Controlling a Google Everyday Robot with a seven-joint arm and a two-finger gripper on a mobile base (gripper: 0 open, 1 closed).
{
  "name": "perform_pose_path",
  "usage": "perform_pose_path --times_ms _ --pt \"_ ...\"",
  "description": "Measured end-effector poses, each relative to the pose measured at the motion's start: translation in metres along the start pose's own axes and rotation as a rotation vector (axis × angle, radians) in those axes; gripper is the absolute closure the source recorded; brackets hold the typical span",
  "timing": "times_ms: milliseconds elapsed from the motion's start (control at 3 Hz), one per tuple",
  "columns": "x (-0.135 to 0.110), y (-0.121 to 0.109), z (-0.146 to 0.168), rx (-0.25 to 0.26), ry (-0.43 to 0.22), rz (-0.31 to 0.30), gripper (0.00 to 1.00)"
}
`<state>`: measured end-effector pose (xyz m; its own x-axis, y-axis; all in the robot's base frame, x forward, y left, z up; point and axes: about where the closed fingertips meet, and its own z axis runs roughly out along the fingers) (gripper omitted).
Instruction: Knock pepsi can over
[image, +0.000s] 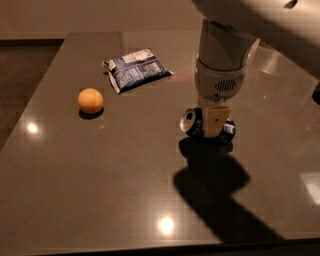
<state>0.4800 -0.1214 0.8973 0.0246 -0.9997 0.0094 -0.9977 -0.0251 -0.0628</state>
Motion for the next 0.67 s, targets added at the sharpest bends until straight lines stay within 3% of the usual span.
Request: perform_pose_path --times_ms 667 --pt "-0.0068 0.0108 0.0113 -0.029 -0.014 -0.009 0.06"
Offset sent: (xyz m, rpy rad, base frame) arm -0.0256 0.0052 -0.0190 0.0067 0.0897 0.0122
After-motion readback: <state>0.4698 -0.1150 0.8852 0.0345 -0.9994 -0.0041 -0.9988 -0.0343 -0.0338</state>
